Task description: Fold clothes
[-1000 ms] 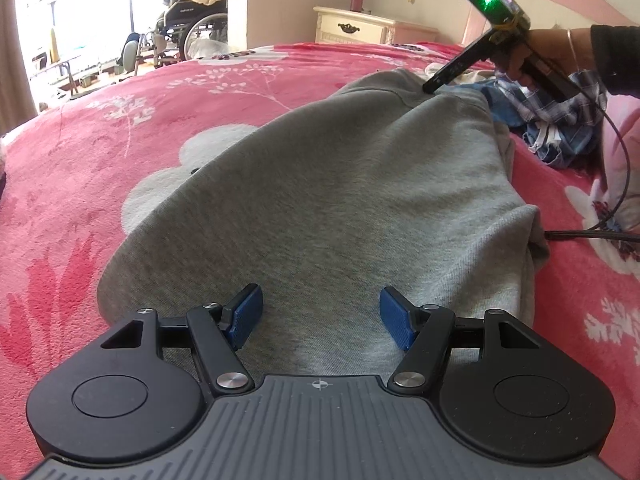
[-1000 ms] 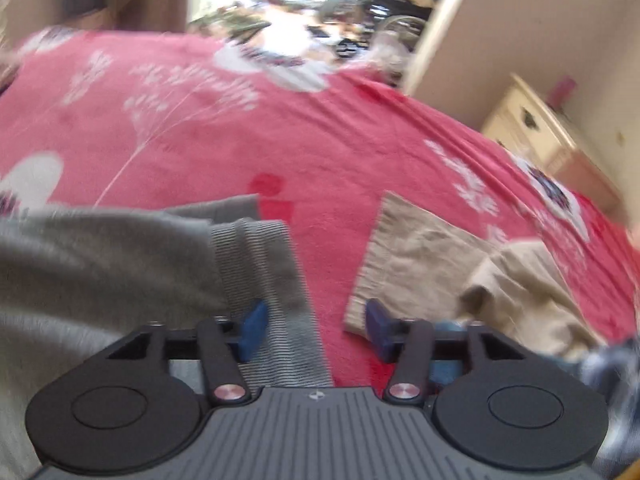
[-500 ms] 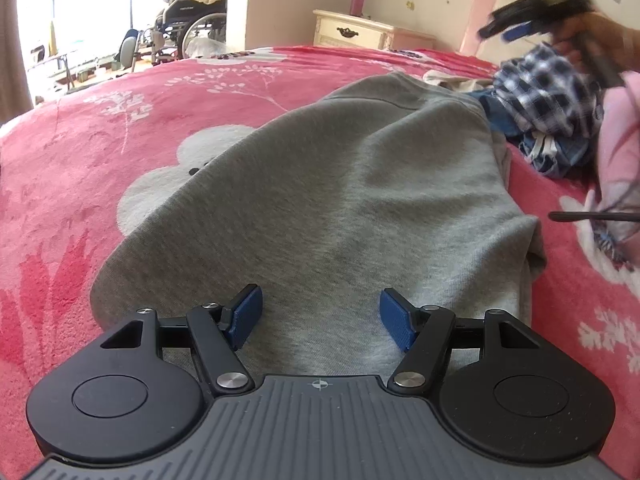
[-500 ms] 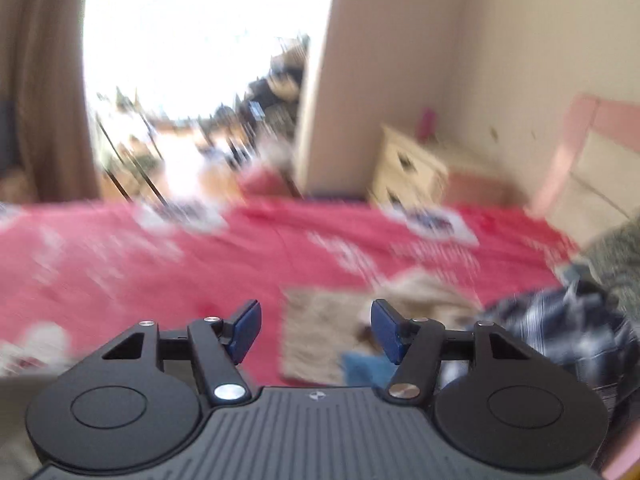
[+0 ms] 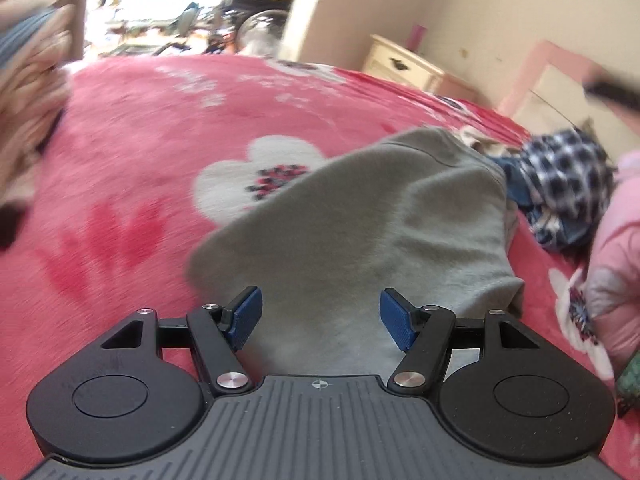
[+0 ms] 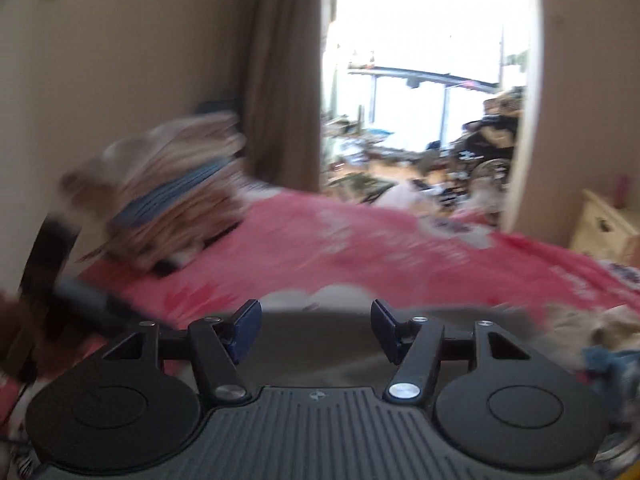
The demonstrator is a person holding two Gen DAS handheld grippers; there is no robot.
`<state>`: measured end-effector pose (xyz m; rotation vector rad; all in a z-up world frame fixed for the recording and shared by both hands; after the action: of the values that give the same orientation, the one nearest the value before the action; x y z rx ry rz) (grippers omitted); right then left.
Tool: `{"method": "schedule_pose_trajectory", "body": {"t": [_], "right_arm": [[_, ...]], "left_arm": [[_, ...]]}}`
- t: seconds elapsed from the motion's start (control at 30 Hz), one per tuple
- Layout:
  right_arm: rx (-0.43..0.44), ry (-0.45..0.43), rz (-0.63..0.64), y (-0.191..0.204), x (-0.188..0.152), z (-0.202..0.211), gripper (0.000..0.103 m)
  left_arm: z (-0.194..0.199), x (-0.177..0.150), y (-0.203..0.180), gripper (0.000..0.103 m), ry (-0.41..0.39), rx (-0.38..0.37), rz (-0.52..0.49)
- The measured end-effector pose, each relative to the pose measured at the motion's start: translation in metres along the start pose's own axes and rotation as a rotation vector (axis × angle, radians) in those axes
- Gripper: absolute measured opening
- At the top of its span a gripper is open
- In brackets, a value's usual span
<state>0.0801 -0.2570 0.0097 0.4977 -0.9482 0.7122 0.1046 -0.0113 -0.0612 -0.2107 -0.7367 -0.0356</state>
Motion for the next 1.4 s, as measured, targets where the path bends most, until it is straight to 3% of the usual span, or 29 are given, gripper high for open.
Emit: {"method": "schedule_pose_trajectory", "body": {"t": [0.17,0.33,0.53,0.77,0.93,1.0,1.03,1.07,1.17,1.27,1.4], "right_arm": [[0.124,0.129,0.064,0.09,-0.063,-0.051,0.065],[0.086,0.182,0.305,0.14,-0.095,-0.083,0.067],[-0.018,0.262,0.429,0.139,-0.12,-0.102,0.067],[-0.124,0.254,0.53,0.143,-0.122,-0.098,0.066],[-0.166,0.272,0.686,0.159,-0.131,-0.103,0.062],[-0.169,0.281,0.708,0.162,-0.134,-0.107,0.057],[-0.167,0.286,0.715,0.163,-0.134,-0.109,0.051],[-0.16,0.297,0.725,0.166,-0.134,-0.11,0.036],[-0.172,0.312,0.751,0.167,-0.131,-0.111,0.021],[-0.168,0.316,0.743,0.17,-0.124,-0.11,0.016],[-0.133,0.304,0.715,0.173,-0.114,-0.1,0.016]], "left_arm": [[0.008,-0.007,0.051,0.066,0.042,0.049,0.142],[-0.005,-0.015,0.077,0.066,0.087,0.012,0.285],[-0.038,-0.014,0.06,0.068,0.115,-0.06,0.288],[-0.055,-0.009,0.051,0.071,0.069,-0.065,0.255],[-0.061,-0.007,0.037,0.068,0.033,-0.027,0.142],[-0.06,-0.009,0.033,0.062,0.013,-0.013,0.102],[-0.059,-0.011,0.033,0.06,0.004,-0.014,0.096],[-0.058,-0.012,0.033,0.054,-0.004,-0.016,0.093],[-0.056,-0.011,0.036,0.037,-0.018,-0.014,0.106],[-0.05,-0.009,0.033,0.014,-0.045,-0.021,0.115],[-0.033,-0.005,0.027,0.009,-0.098,-0.017,0.1]]}}
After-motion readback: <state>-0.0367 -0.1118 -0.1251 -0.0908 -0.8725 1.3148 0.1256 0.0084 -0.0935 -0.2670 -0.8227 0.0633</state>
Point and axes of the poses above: each gripper's, at about its wrist camera, not at the fingertips, and z roughly against the way its jaws point, y to its left, x to its top, the point moved 4 cm from there along -z, roughly the way its jaws point, and after that the axes turned 11 degrees about x, right-handed, at the moved point
